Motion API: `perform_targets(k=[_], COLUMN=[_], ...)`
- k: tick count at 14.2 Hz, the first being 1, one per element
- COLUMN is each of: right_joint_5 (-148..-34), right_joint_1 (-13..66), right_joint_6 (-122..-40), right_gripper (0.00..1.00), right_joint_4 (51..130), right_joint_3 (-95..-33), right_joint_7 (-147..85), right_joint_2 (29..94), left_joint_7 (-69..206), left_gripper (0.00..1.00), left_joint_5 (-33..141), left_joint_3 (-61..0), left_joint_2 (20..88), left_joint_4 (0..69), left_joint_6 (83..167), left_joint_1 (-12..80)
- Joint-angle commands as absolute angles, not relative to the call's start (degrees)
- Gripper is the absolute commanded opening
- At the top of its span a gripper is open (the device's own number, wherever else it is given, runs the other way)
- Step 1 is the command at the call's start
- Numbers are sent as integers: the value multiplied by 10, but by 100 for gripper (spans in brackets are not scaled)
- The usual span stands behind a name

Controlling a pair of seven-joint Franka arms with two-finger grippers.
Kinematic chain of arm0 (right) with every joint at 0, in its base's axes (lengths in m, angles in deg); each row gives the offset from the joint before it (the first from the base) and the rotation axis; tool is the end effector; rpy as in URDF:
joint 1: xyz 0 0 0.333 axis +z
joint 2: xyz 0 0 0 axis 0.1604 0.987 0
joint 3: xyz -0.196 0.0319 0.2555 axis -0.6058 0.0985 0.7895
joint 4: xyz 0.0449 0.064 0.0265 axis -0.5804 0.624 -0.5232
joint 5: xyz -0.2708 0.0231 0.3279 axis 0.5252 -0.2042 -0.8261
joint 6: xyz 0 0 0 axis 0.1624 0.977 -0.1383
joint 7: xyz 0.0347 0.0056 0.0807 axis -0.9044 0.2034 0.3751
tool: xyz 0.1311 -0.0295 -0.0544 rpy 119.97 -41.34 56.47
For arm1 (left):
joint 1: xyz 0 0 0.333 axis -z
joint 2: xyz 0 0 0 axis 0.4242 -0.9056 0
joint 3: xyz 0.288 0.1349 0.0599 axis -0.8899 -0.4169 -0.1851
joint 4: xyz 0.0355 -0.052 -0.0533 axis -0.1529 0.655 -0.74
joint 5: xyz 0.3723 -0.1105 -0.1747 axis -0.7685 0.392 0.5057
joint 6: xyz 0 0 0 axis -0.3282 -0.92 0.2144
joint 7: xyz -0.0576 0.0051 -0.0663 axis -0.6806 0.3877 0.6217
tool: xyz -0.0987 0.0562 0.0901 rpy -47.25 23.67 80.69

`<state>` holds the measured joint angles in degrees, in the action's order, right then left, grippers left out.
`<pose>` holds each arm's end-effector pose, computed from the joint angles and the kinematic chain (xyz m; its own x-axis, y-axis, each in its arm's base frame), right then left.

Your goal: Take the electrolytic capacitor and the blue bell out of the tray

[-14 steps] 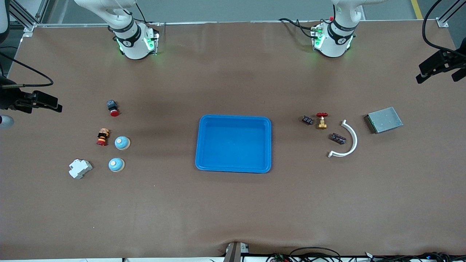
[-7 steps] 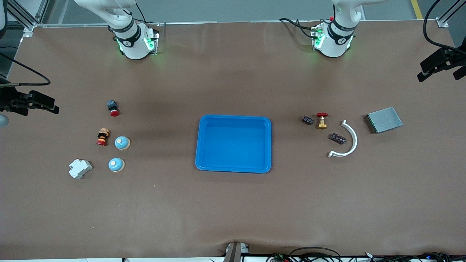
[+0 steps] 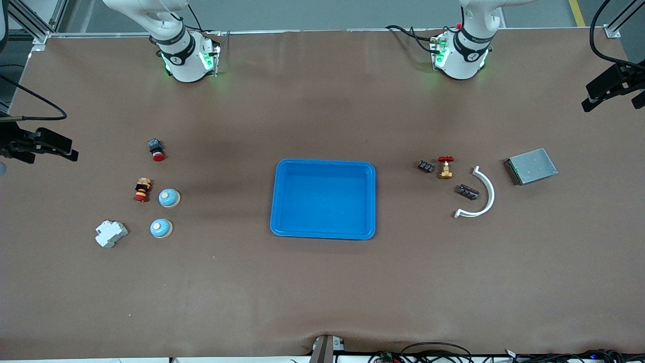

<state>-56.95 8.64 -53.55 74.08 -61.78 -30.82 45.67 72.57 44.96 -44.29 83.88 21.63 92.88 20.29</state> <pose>0.6254 -0.0326 0.5788 0.9992 0.0243 -0.0302 0.0229 -0.9987 -0.0464 0.5532 -0.0004 0.6625 0.9978 0.0471 0.0472 0.0471 -0.9989 0.0005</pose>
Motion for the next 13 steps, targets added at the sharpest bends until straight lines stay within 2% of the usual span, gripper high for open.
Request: perform_targets(k=[1,13], right_joint_5=[-568,-572], right_joint_1=[79,81], right_joint_6=[-536,-545], right_gripper=[100,100], right_joint_4=[740,757], right_joint_3=[-616,-621], right_joint_7=[-301,-307], right_joint_2=[452,438], left_joint_7=[732,731], left_gripper=[100,100], left_joint_5=[451,451], left_joint_3=[-443,-445], left_joint_2=[849,849], left_joint_4=[218,218], left_joint_6=[926,921], left_joint_1=[200,199])
